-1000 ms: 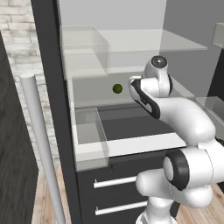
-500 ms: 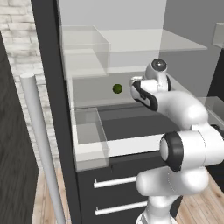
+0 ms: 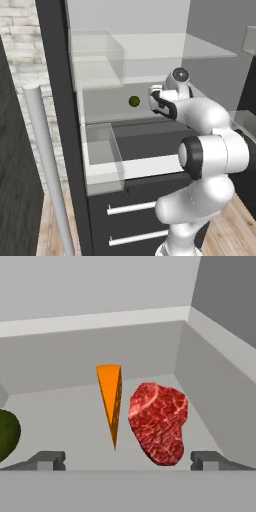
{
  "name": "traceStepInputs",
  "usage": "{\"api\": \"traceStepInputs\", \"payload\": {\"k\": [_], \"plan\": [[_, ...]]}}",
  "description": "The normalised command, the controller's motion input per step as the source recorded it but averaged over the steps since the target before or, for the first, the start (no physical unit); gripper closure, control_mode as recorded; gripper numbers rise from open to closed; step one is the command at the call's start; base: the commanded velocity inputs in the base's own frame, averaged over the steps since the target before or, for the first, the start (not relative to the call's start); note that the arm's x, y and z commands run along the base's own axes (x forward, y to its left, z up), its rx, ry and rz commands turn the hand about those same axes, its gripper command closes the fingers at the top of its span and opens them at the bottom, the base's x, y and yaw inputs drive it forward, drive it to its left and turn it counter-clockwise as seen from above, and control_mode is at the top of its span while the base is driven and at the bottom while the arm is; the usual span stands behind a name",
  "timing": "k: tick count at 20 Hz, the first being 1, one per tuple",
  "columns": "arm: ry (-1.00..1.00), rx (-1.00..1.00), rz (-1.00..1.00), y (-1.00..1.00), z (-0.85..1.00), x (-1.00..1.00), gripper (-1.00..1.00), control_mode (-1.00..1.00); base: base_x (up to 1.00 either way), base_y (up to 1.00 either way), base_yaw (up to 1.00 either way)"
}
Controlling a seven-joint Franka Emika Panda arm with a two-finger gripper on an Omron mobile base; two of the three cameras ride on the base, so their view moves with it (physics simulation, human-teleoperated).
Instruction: Take the cheese, steak, and lime from the fridge and place them on the plate on the dining counter to create an appetizer plate.
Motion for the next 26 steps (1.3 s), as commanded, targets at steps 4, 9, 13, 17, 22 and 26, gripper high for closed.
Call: {"api": "traceStepInputs", "payload": {"k": [4, 9, 13, 17, 22, 26], "plan": [[-0.01, 0.00, 0.00, -0.01, -0.18, 0.32, -1.00, -1.00, 0.00, 0.00, 0.00], [0.00, 0.00, 0.00, 0.00, -0.17, 0.29, -1.00, -1.00, 0.00, 0.00, 0.00], [0.00, 0.00, 0.00, 0.00, -0.10, 0.28, -1.00, -1.00, 0.00, 0.00, 0.00], [0.00, 0.00, 0.00, 0.00, -0.12, 0.34, -1.00, -1.00, 0.00, 0.00, 0.00], [0.00, 0.00, 0.00, 0.00, -0.10, 0.33, -1.00, -1.00, 0.00, 0.00, 0.00], [0.00, 0.00, 0.00, 0.00, -0.11, 0.36, -1.00, -1.00, 0.00, 0.00, 0.00]]}}
